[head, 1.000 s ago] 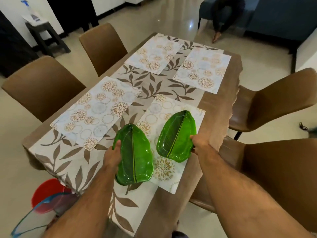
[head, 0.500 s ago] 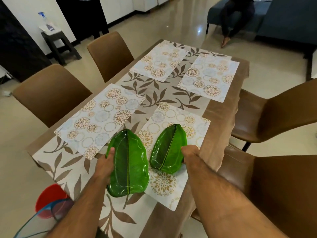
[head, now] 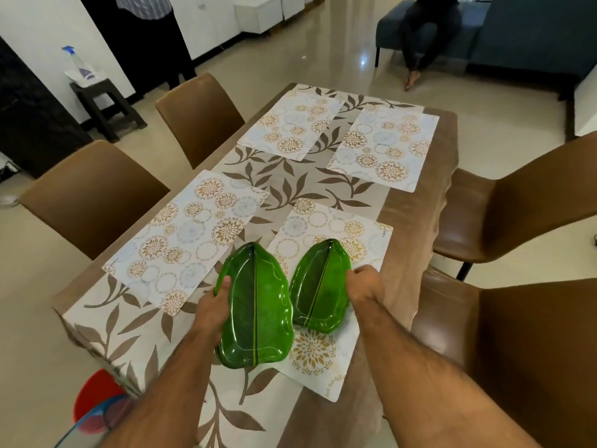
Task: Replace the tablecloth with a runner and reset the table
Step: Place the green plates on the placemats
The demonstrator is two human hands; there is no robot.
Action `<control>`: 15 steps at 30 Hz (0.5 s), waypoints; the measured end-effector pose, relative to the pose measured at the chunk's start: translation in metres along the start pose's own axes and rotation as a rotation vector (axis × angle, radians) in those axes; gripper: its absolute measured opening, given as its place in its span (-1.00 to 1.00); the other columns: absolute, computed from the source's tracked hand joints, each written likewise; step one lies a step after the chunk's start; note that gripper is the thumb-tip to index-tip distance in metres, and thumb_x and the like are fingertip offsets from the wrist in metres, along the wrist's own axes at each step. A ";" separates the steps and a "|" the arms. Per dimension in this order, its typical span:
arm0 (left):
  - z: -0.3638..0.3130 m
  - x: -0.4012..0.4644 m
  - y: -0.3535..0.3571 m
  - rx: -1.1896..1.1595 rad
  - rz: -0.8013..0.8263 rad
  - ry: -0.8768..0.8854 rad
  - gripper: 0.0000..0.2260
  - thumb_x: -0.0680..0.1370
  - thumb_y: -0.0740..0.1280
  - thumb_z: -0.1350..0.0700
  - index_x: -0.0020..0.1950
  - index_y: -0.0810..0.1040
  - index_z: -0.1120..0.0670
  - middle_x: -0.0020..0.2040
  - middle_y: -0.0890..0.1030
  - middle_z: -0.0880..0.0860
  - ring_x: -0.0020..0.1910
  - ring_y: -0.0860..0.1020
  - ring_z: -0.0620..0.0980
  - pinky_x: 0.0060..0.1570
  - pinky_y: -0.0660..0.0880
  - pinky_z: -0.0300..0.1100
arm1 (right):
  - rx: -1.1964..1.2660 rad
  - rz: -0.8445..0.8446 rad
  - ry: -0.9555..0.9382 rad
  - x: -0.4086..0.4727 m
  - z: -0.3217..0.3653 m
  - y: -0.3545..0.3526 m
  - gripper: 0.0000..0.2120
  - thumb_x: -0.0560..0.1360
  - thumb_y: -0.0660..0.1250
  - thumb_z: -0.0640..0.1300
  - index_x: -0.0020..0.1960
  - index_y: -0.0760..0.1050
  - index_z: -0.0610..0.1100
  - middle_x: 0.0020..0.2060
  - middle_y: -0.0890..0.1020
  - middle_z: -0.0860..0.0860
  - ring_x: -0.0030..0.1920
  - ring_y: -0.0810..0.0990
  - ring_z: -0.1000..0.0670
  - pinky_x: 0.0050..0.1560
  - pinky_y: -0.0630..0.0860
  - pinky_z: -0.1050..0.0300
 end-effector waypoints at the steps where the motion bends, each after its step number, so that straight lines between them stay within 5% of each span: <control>1: -0.005 -0.002 0.002 0.029 0.008 -0.001 -0.35 0.54 0.16 -0.31 0.44 0.36 0.13 0.41 0.41 0.29 0.37 0.39 0.35 0.33 0.32 0.32 | 0.058 -0.022 -0.062 -0.013 0.013 -0.010 -0.75 0.54 0.32 0.01 0.08 0.59 -0.15 -0.02 0.67 -0.08 0.00 0.64 -0.13 -0.10 0.45 0.17; 6: -0.007 0.031 0.005 -0.008 0.098 0.018 -0.26 0.45 0.16 -0.42 0.42 0.40 0.09 0.34 0.50 0.26 0.31 0.46 0.34 0.23 0.41 0.37 | 0.257 0.490 -0.179 -0.059 0.064 0.015 -0.71 0.46 0.45 0.11 -0.04 0.54 -0.10 -0.13 0.65 -0.03 -0.21 0.62 0.03 -0.28 0.59 0.12; 10: -0.017 0.054 -0.008 -0.030 0.128 0.021 -0.36 0.52 0.20 -0.35 0.42 0.42 0.07 0.27 0.56 0.20 0.22 0.53 0.28 0.18 0.50 0.26 | 0.231 0.353 -0.131 -0.074 0.087 0.050 -0.69 0.36 0.56 0.00 -0.06 0.50 -0.10 -0.14 0.62 -0.02 -0.13 0.62 -0.01 -0.06 0.65 0.00; 15: -0.028 0.087 -0.031 -0.063 0.207 -0.016 -0.47 0.54 0.24 -0.29 0.25 0.54 0.12 0.05 0.66 0.20 0.02 0.63 0.23 0.06 0.58 0.22 | 0.093 0.237 -0.075 -0.077 0.113 0.080 -0.77 0.36 0.57 -0.06 -0.20 0.54 -0.13 -0.29 0.65 -0.02 -0.28 0.65 -0.02 -0.14 0.67 -0.03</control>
Point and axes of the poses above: each hand's wrist, its own x-axis towards the middle knuckle, its own y-axis out of the palm, z = x × y, the point moved 1 cm from there along x, towards the middle knuckle
